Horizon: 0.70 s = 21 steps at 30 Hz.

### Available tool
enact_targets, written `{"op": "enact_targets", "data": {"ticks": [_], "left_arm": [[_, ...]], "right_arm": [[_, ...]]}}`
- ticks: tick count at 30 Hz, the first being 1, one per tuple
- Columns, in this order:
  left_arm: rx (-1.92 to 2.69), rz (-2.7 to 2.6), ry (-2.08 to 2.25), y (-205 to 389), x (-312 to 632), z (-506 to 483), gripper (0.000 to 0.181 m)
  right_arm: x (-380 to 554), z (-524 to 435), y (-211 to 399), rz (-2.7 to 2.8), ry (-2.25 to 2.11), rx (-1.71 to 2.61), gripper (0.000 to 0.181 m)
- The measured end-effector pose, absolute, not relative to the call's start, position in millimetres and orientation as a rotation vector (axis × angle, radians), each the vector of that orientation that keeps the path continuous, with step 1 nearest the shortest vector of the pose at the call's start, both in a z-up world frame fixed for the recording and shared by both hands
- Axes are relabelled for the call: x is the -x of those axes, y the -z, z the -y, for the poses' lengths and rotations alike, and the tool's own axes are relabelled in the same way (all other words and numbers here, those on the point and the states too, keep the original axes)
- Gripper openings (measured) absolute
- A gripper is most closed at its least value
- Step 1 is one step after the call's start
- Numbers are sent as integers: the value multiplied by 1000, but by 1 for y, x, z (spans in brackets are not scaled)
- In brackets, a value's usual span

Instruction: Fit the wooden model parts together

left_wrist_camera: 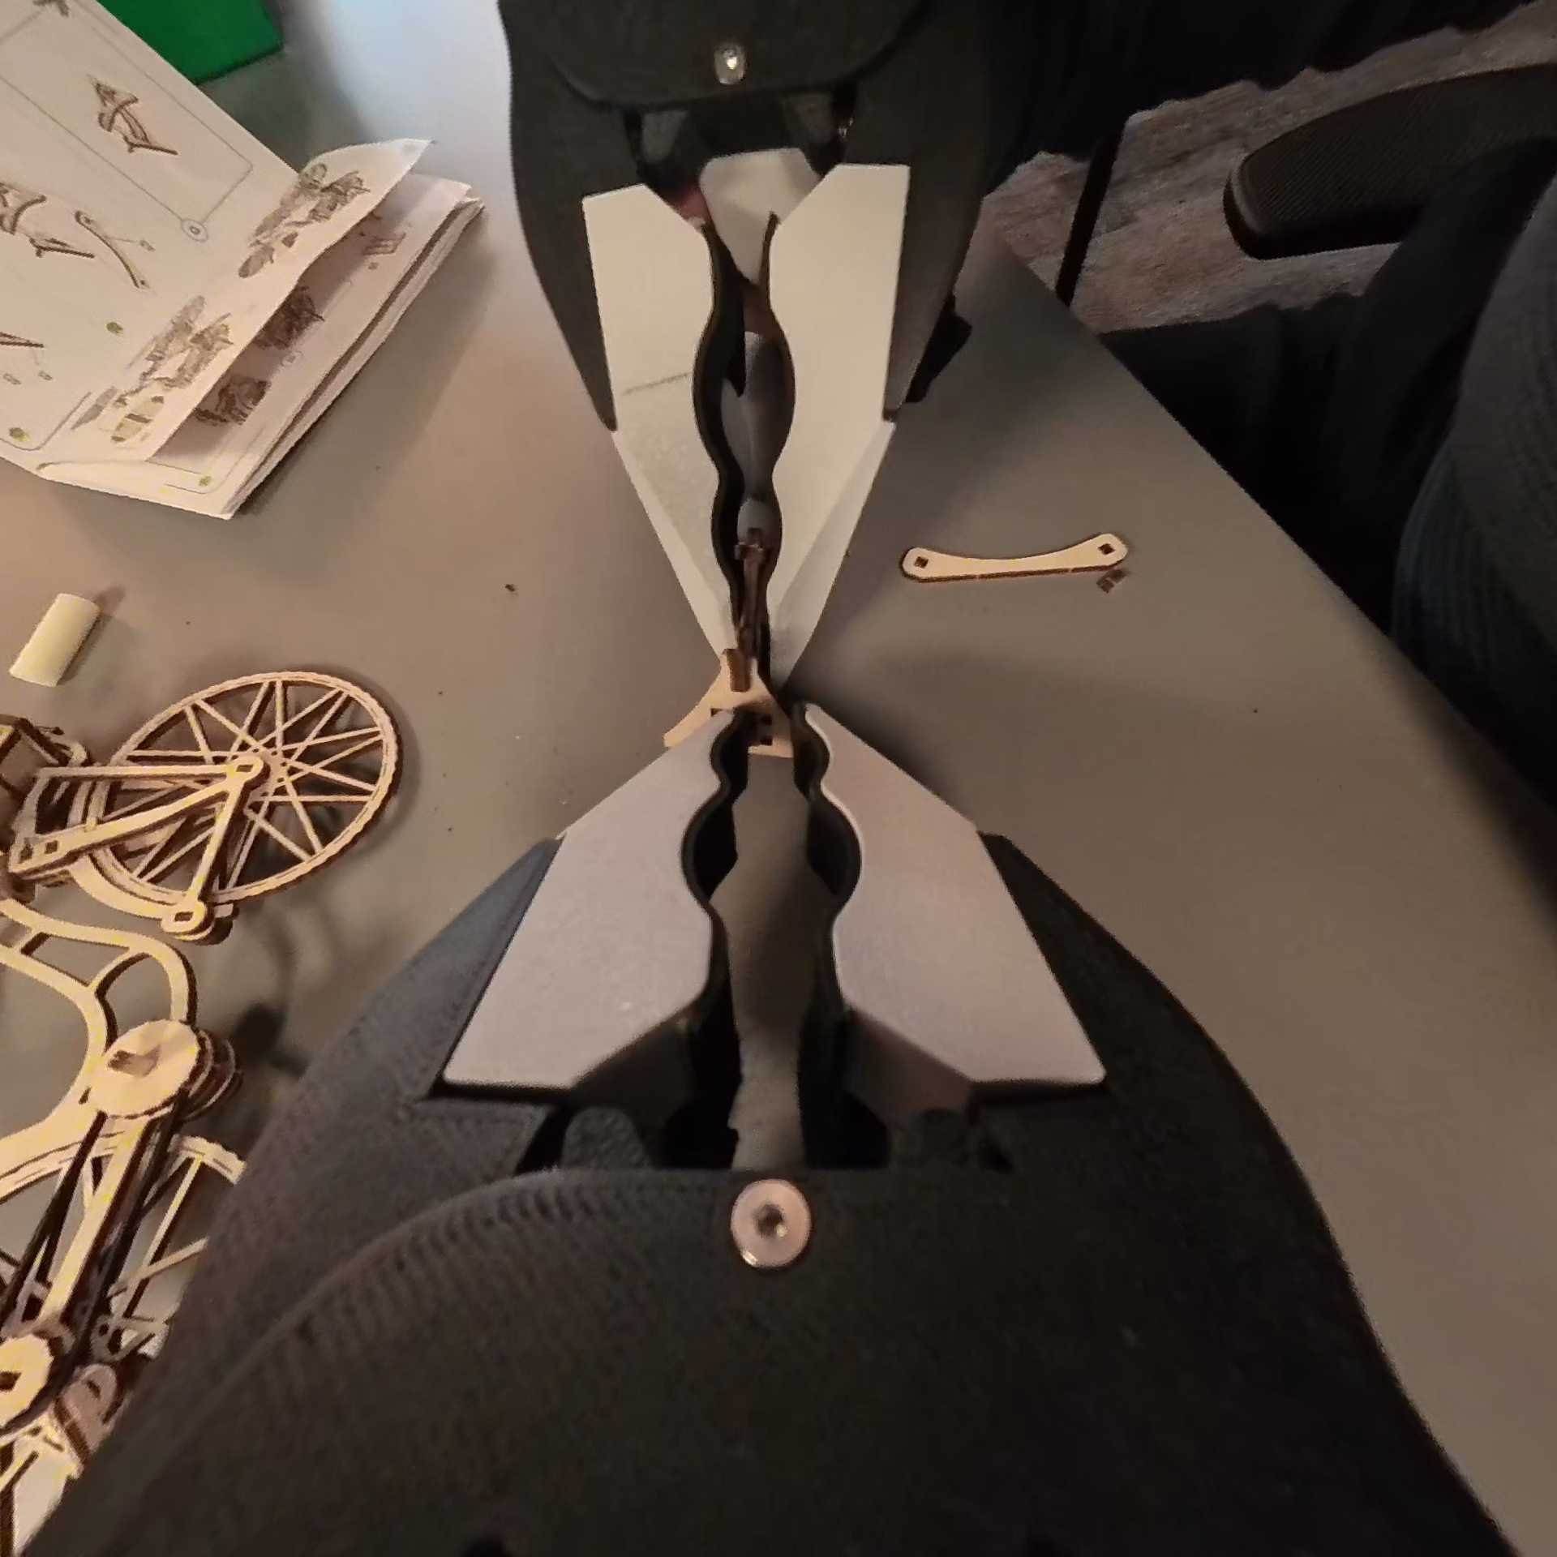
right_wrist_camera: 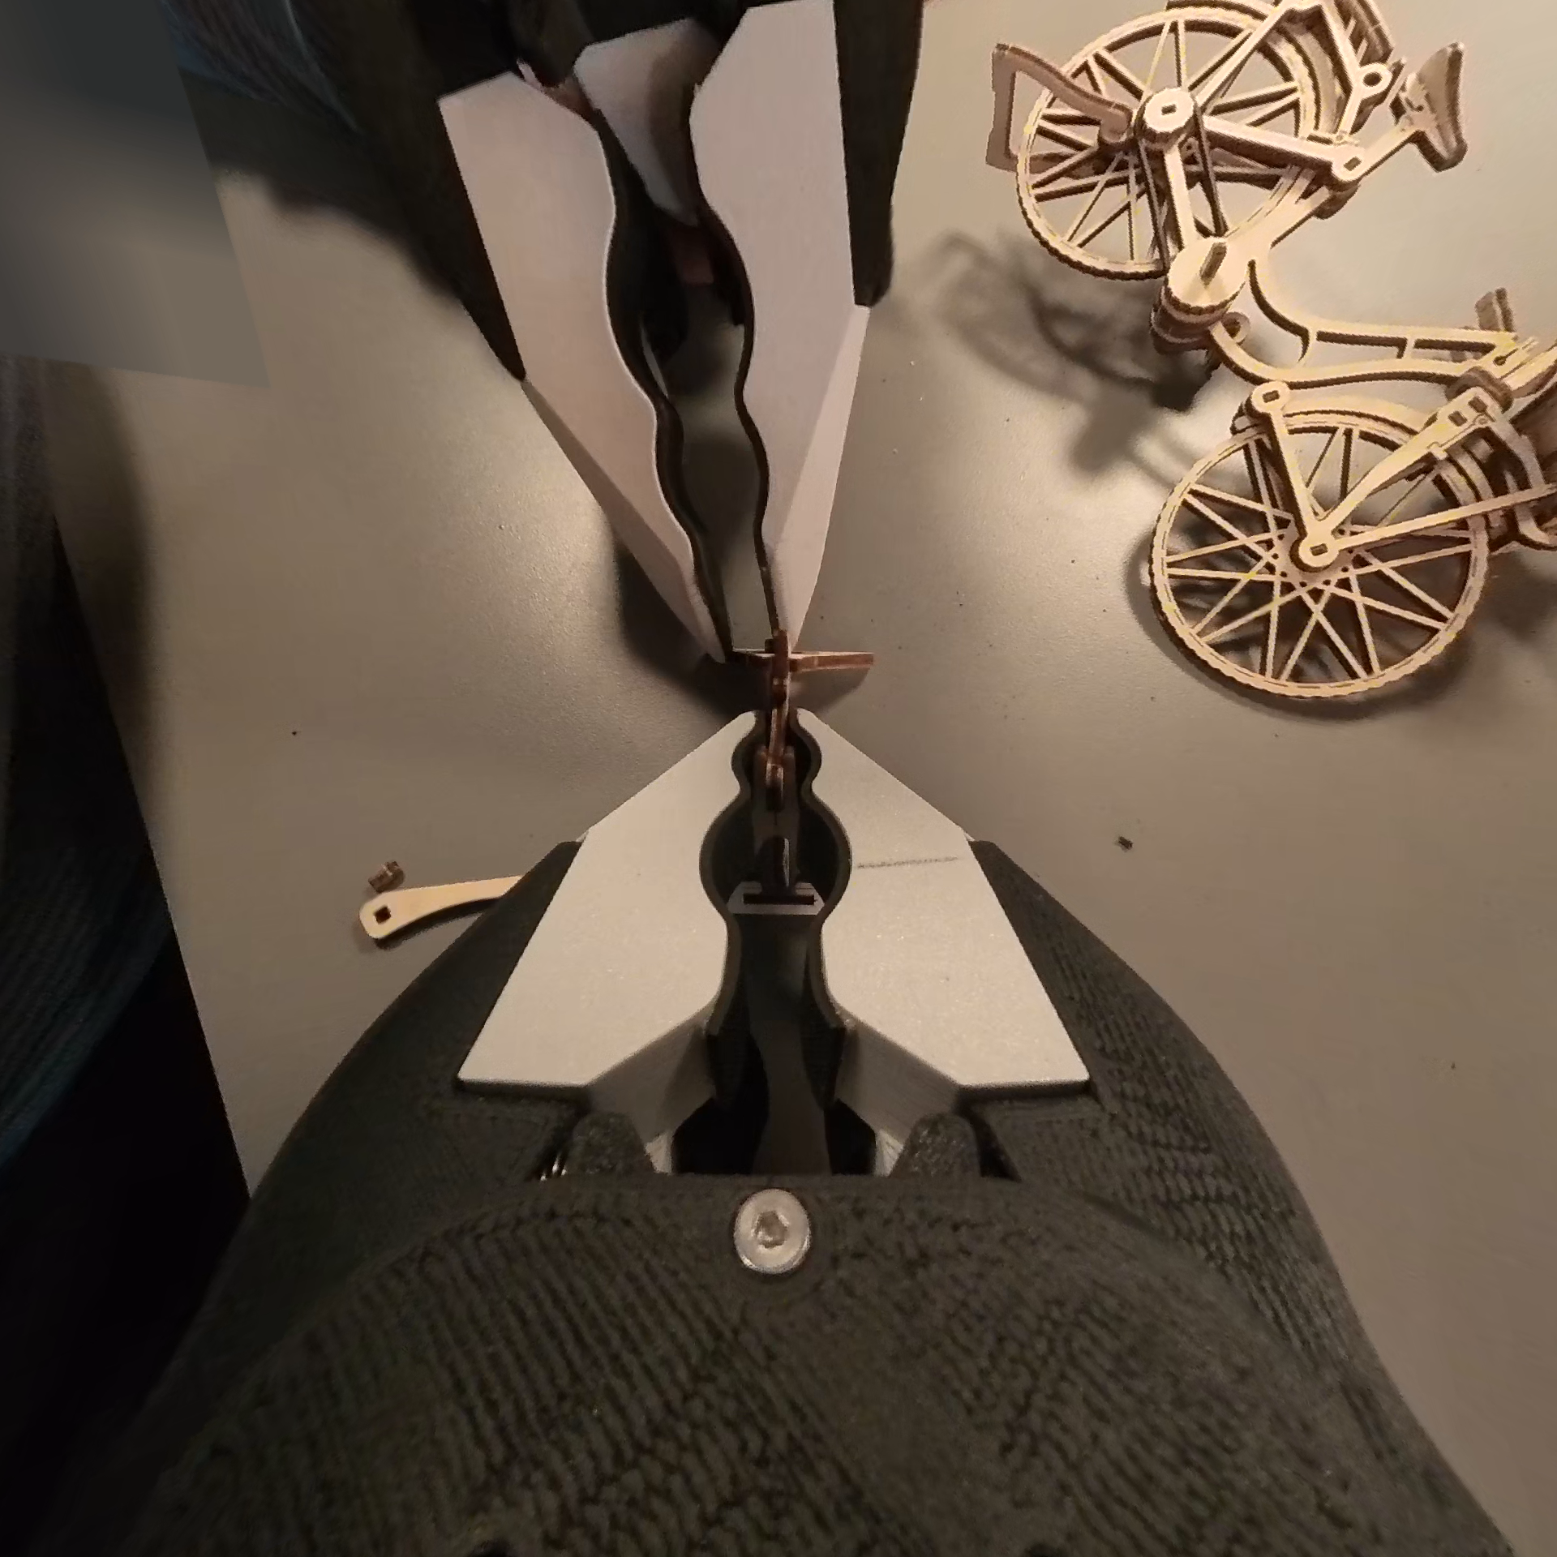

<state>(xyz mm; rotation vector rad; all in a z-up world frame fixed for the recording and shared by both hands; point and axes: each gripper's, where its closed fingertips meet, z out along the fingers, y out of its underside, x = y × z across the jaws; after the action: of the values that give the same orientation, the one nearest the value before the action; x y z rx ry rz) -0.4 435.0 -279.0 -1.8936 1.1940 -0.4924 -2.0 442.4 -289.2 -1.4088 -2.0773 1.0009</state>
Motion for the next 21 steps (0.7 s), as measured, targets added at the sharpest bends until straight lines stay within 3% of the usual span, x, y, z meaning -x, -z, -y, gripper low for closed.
{"op": "enact_targets", "data": {"ticks": [3,21], "left_arm": [[1897,-1216,530,280,1,-431,21],[1885,-1257,413,286,1,-432,18]], "right_arm": [[2,-442,289,2074,-1000,1412,2],[2,-443,289,2067,-999,1421,2]]}}
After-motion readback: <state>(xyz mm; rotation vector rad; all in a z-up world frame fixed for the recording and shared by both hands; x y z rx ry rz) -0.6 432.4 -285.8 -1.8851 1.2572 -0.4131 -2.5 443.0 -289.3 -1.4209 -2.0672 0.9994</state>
